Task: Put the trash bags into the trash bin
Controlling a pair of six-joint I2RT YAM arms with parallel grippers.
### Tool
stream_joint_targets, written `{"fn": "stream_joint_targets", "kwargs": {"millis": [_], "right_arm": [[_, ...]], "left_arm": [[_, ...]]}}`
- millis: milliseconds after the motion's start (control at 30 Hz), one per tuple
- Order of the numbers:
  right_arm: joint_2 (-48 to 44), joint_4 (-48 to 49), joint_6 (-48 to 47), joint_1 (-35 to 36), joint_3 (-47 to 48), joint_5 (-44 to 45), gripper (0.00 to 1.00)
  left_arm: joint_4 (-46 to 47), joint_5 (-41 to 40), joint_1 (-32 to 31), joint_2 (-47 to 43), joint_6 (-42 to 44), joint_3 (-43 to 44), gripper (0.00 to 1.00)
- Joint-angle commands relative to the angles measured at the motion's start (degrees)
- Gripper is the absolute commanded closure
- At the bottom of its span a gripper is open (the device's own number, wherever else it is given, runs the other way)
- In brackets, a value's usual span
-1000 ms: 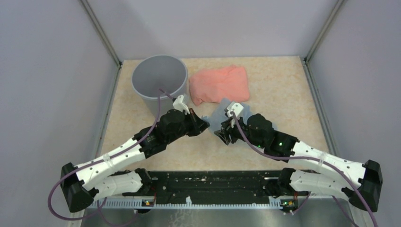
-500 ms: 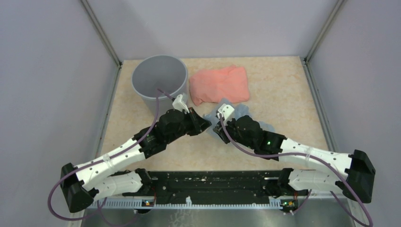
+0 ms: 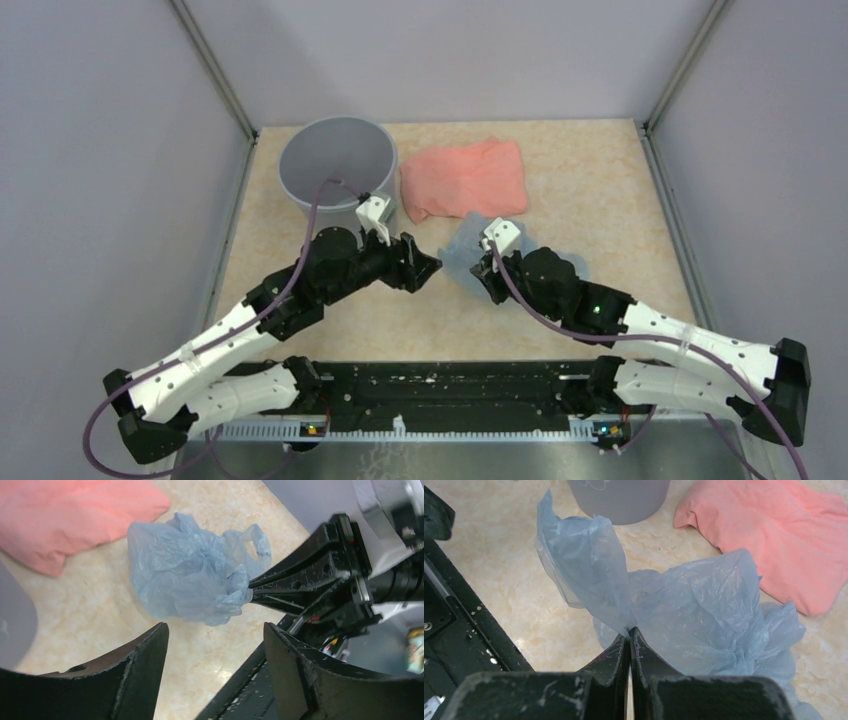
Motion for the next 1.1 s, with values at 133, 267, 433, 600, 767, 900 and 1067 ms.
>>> {"fn": "stream_joint_targets", "kwargs": {"millis": [133, 267, 433, 600, 767, 900, 1067], "right_arm": [[-3.61, -4.23, -1.68, 0.73, 3.50, -1.80, 1.00], [-4.01, -6.49, -1.57, 0.73, 4.80, -2.34, 1.00], [-5.41, -7.65, -1.10, 0.73, 4.98, -3.19, 1.00], [-5.51, -8.25, -1.09, 0.71, 5.30, -3.89, 1.00], [-5.27, -9.60, -1.24, 0.73, 6.00, -5.02, 1.00], [-5.54, -10.52, -1.25, 0.74, 6.64, -5.20, 1.00], [-5.37, -11.49, -1.28, 0.80, 7.21, -5.17, 1.00]], "left_arm": [[-0.65, 18.88, 0.12, 4.46, 30.81, 3.97, 0.20], [2.32, 19.81, 0.12, 3.89, 39.06, 2.20, 0.18], [9.08, 21.98, 0.12, 1.51, 47.99, -2.29, 0.18], [12.24, 26.56, 0.12, 3.62, 50.76, -3.54, 0.20], [16.16, 27.43, 0.12, 5.51, 53.20, -4.25, 0.20], [16.64, 29.08, 0.12, 7.74, 54.62, -3.58, 0.24], [19.29, 30.43, 0.12, 9.31, 54.45, -4.25, 0.28]]}}
